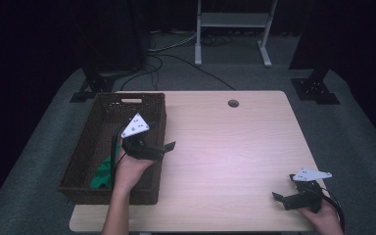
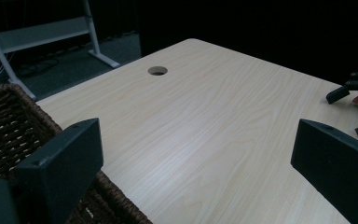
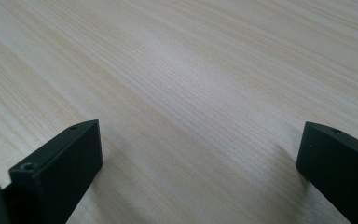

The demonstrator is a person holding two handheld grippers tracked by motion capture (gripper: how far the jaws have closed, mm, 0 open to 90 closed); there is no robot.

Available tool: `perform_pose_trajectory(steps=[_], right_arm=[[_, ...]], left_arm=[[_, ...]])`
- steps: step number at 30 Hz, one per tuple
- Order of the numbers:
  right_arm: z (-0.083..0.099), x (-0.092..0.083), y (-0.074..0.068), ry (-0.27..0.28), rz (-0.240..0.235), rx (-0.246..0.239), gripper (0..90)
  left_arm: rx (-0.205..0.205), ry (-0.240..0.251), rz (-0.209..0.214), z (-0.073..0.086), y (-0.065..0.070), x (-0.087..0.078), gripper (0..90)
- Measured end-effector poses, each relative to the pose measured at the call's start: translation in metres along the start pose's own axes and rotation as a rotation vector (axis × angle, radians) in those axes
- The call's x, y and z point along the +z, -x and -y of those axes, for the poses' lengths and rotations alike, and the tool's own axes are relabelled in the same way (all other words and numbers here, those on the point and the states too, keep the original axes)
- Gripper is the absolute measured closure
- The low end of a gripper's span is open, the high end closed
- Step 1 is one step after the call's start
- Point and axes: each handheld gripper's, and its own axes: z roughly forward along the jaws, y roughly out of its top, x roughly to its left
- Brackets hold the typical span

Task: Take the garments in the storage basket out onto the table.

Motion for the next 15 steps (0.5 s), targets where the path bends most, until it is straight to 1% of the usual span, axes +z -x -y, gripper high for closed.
perform_pose_trajectory(steps=[15], right_arm=[[0.0,0.0,0.0,0.0,0.0,0.0,0.0]], left_arm=[[-0.01,0.003,-0.027,0.0024,-0.0075,-0.0094,1.3]])
